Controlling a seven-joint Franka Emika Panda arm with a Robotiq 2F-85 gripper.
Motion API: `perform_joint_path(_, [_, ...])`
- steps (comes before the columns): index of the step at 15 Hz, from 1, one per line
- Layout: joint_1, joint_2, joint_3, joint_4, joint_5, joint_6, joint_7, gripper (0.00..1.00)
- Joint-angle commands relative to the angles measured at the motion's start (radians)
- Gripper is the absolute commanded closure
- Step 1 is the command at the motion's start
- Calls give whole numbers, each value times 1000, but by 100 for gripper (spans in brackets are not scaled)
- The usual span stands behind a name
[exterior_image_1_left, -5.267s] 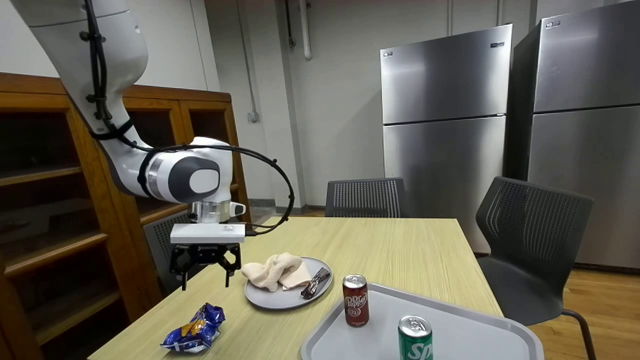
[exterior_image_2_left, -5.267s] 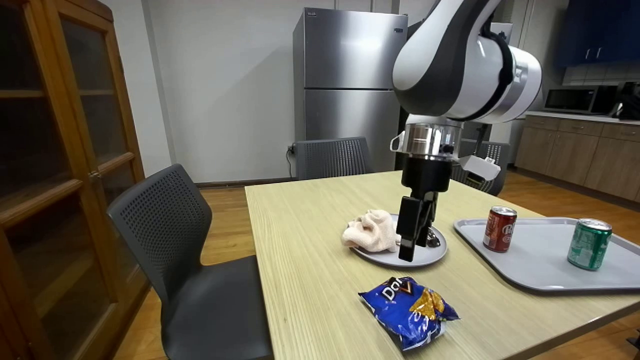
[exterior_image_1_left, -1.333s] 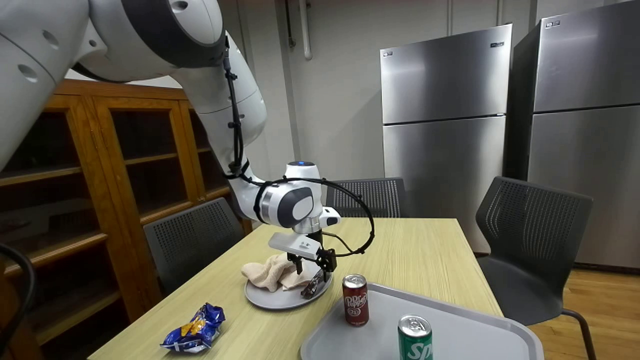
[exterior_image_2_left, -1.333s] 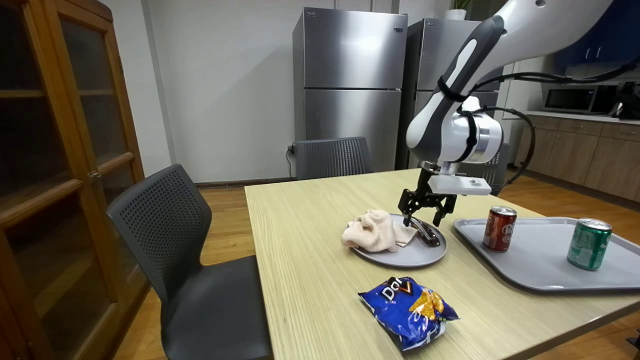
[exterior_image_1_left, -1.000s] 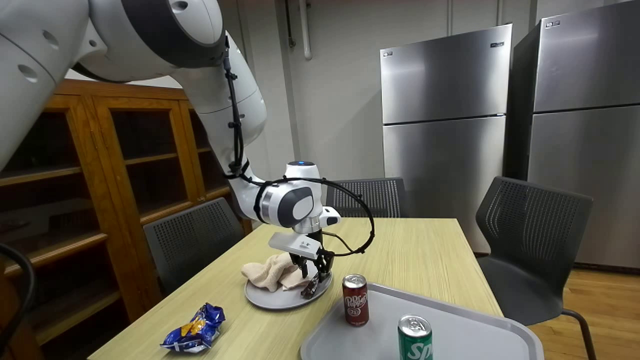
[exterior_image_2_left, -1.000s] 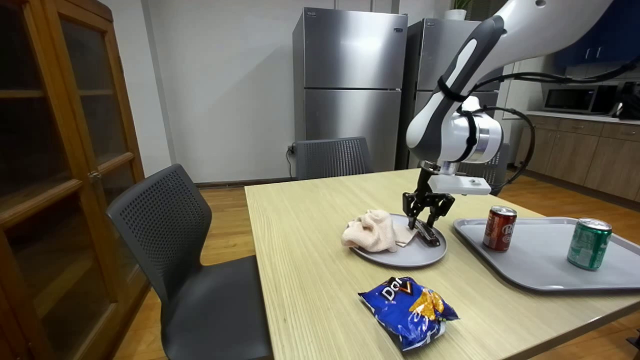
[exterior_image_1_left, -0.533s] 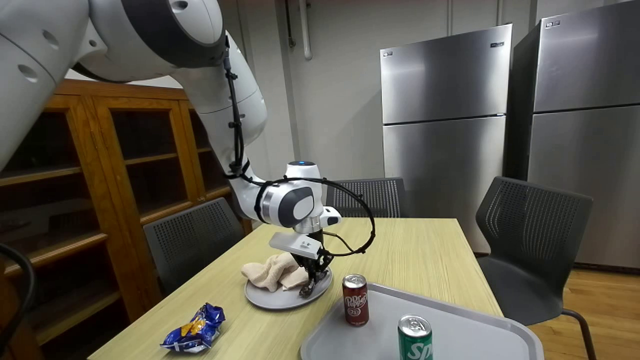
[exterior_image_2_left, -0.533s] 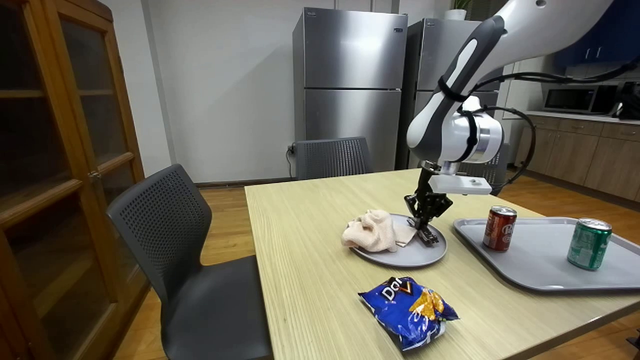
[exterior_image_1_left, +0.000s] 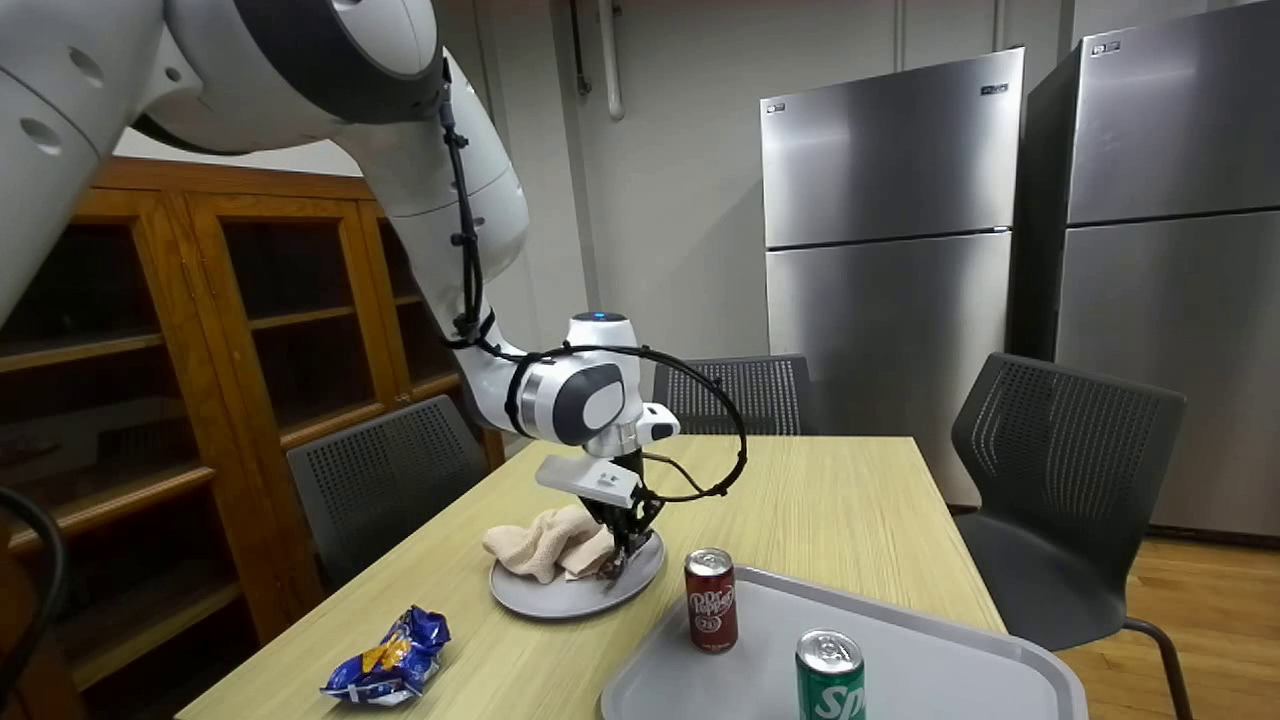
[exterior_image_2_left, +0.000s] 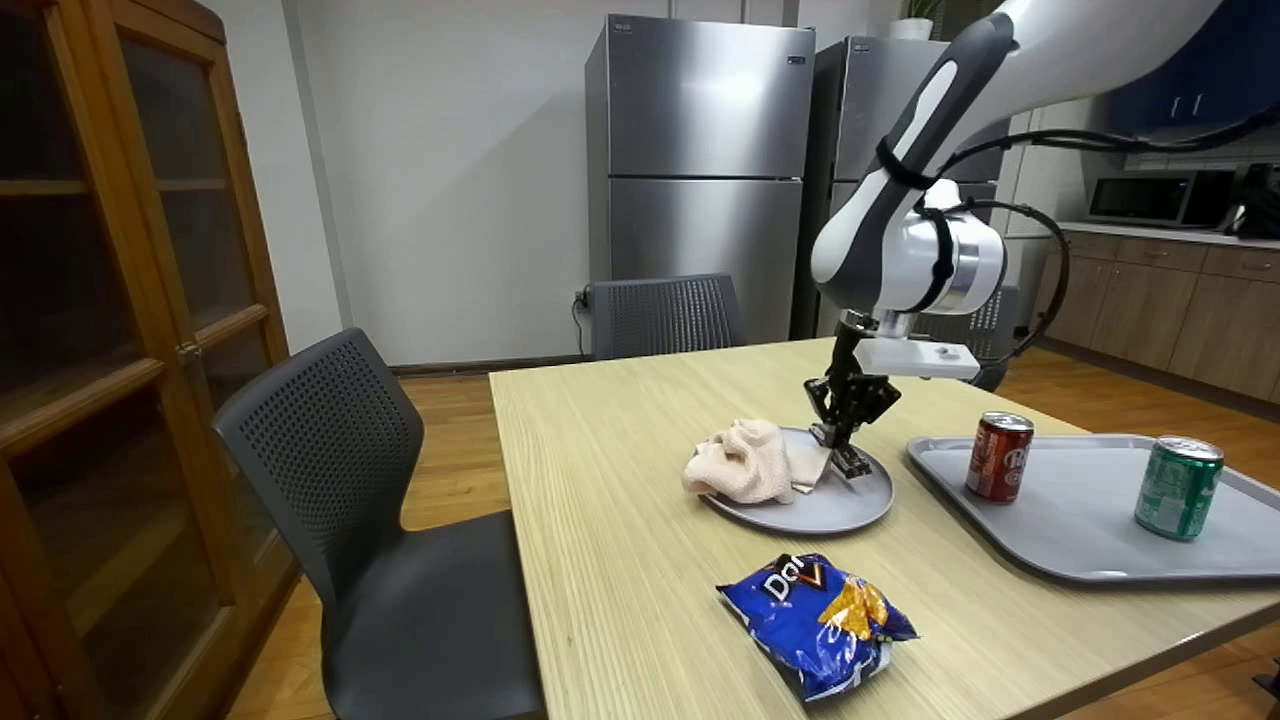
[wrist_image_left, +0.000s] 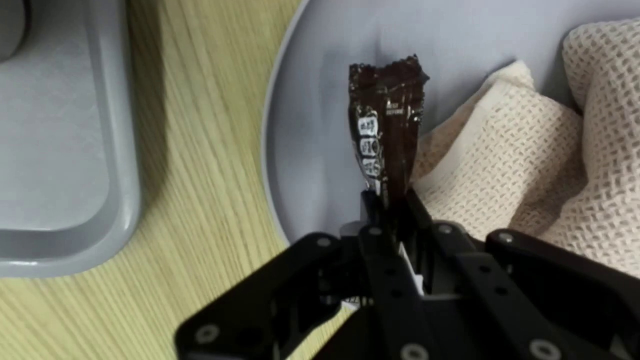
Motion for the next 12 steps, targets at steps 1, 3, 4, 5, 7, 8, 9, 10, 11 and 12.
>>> perform_joint_path(1, [-6,-107,29,-87,-19,-12,-1,97])
perform_joint_path(3, [7,-141,26,-129,-20,8,13,97])
perform_joint_path(4, [16,-165,22,-159,-19,19,29,97])
perform_joint_path(5, [18,-189,26,-189,-11,24,35,97])
perform_joint_path(7, [39,-234,13,-250,-13,42,64,97])
perform_joint_path(8, [45,-258,12,-284,-6,54,83,97])
perform_joint_path(9, [50,-280,12,-314,-3,63,97,97])
perform_joint_path(10, [60,-302,7,-348,-4,79,119,97])
perform_joint_path(11, [72,-322,0,-380,-8,95,143,97])
perform_joint_path(12, [80,-340,-6,-411,-12,109,164,97])
